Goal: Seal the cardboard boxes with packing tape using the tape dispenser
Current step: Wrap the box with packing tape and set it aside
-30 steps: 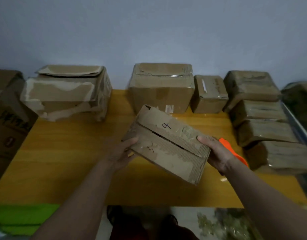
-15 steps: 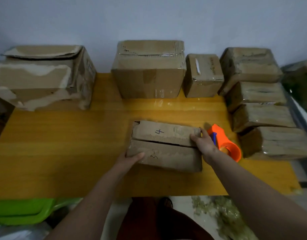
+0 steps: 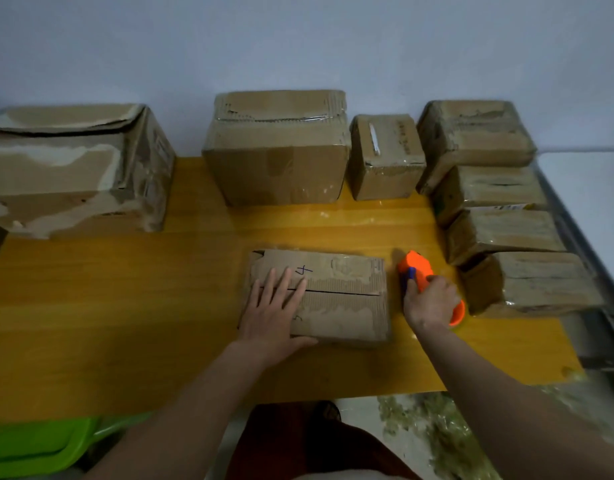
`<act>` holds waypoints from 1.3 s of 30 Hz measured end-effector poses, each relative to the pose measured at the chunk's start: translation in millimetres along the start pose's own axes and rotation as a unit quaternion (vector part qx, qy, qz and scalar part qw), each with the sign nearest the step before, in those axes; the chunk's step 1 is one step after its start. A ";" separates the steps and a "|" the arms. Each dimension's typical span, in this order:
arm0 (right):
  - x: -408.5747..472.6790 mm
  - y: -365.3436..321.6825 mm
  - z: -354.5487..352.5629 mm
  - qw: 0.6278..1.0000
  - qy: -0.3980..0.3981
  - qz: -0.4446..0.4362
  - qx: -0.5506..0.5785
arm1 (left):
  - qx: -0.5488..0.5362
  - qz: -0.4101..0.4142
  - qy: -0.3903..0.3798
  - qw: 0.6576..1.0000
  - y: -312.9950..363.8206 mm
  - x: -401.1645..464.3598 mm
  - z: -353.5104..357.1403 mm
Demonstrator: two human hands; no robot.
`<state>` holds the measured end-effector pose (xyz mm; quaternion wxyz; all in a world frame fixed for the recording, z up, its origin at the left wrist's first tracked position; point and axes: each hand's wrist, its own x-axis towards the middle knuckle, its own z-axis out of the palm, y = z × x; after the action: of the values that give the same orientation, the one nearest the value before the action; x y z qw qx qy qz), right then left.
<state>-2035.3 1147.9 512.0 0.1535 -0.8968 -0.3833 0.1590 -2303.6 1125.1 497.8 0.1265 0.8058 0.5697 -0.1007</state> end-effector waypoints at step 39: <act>-30.4 -33.2 -71.6 0.945 -0.140 -0.167 0.243 | -0.732 -0.184 -0.016 0.656 58.2 -3.4 -110.7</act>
<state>-2047.6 1136.4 594.9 0.3362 -0.7236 -0.4952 0.3437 -2247.8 1138.8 608.9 0.6635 0.3295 0.5933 0.3150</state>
